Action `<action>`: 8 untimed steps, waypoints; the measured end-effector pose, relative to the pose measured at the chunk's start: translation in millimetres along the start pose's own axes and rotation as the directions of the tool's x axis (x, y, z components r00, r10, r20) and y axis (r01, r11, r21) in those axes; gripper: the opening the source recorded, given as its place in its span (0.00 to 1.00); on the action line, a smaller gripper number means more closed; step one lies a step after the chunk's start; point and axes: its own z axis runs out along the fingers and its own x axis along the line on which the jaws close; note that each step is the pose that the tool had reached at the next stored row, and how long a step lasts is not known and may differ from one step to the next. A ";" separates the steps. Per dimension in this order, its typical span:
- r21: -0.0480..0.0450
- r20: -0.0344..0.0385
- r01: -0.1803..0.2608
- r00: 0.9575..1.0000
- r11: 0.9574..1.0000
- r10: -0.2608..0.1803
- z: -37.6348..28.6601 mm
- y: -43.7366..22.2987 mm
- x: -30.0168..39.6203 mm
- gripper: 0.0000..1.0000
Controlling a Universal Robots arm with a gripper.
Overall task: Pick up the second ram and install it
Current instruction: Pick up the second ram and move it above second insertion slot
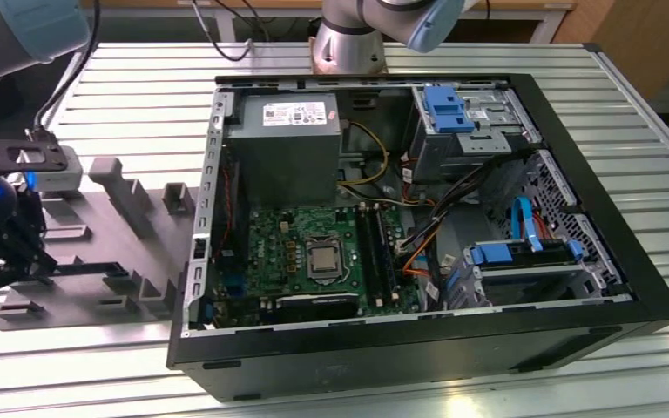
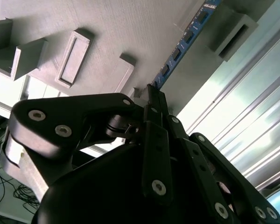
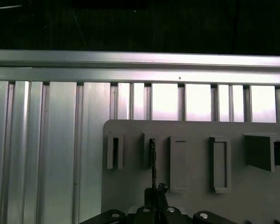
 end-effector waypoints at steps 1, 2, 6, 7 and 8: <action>0.000 0.000 0.000 1.000 1.000 0.000 -1.0 0.0 0.0 0.11; 0.000 0.000 0.000 1.000 1.000 0.000 -1.8 0.1 -0.1 0.11; 0.000 0.000 0.000 1.000 1.000 0.000 -4.9 0.2 -0.2 0.11; 0.000 0.000 0.000 1.000 1.000 0.000 -5.9 0.3 -0.3 0.11; 0.000 0.000 0.000 1.000 1.000 0.000 -7.1 0.3 -0.4 0.11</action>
